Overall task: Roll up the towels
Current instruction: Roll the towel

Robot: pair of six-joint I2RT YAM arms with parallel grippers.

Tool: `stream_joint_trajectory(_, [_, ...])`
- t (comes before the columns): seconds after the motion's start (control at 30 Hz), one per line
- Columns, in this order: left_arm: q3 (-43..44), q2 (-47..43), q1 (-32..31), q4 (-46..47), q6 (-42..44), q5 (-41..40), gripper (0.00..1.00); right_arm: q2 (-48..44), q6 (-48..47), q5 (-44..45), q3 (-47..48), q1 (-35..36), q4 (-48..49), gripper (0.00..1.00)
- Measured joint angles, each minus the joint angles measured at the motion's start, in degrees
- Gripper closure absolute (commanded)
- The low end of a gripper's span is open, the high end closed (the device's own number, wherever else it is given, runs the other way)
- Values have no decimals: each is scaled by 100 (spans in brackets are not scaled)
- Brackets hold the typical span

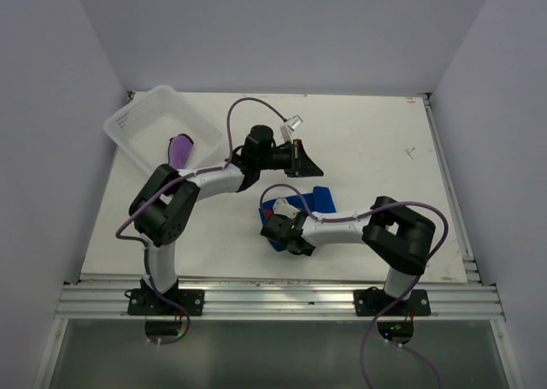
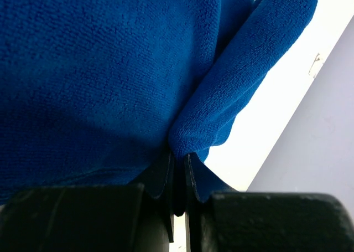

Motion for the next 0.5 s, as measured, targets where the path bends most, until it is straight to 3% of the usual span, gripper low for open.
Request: stream_joint_trajectory(0.5, [542, 1237, -306, 313, -70, 496, 100, 170, -234, -20, 44, 22, -7, 100])
